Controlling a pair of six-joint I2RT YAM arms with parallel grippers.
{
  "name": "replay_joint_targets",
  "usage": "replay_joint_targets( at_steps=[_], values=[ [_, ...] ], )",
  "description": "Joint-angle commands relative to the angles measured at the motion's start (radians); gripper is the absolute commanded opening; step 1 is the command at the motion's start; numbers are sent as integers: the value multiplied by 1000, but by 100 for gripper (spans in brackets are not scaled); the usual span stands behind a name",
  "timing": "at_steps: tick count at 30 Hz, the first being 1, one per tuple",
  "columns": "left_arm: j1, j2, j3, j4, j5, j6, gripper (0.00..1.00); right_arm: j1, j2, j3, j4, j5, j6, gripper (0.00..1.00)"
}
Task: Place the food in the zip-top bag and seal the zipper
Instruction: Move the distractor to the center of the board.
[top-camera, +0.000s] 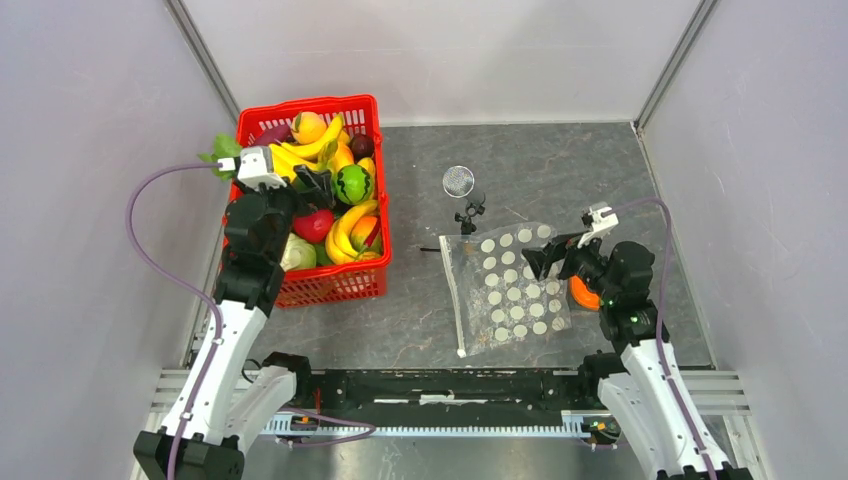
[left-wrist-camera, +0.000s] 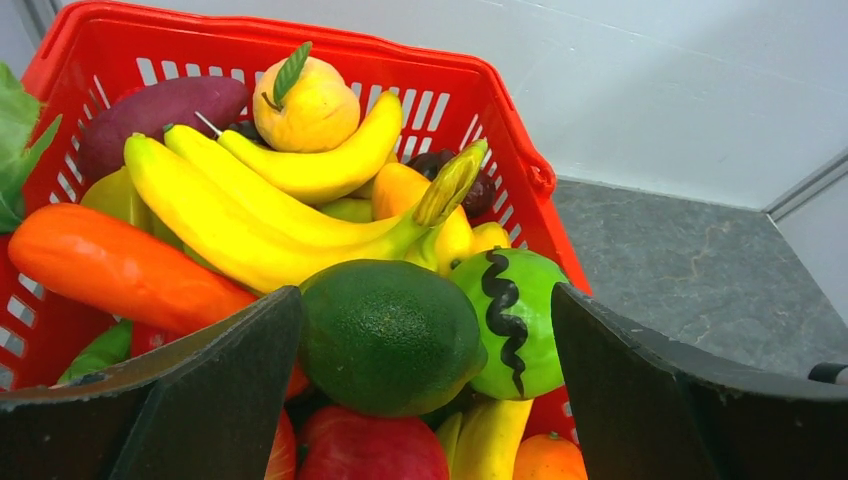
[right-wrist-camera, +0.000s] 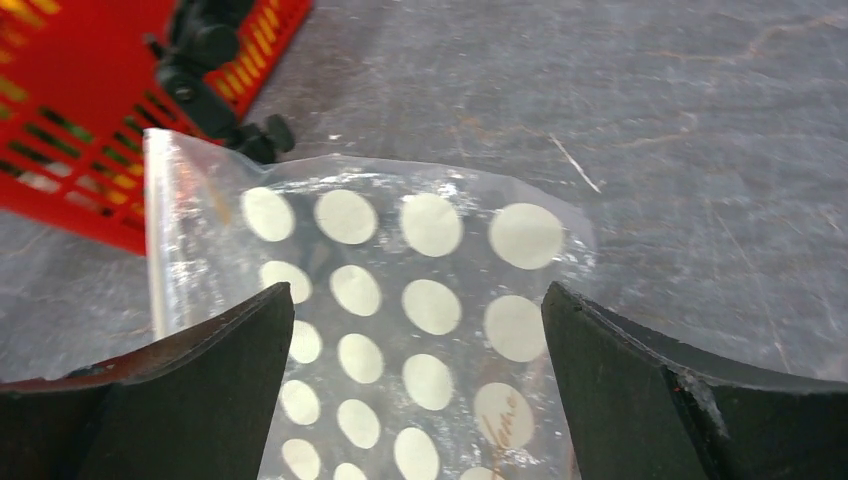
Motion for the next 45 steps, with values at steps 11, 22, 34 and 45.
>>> replay_joint_targets(
  at_steps=[11, 22, 34, 45],
  values=[
    [-2, -73, -48, 51, 279, -225, 100, 368, -16, -26, 7, 78, -15, 99],
    [-2, -75, -16, 105, 552, -212, 100, 780, 154, -77, 233, 300, 49, 99],
    [-2, -133, -41, 84, 519, -178, 100, 909, 372, -197, 481, 666, 230, 98],
    [-2, -148, -65, 93, 493, -198, 100, 838, 636, -86, 499, 726, 258, 98]
  ],
)
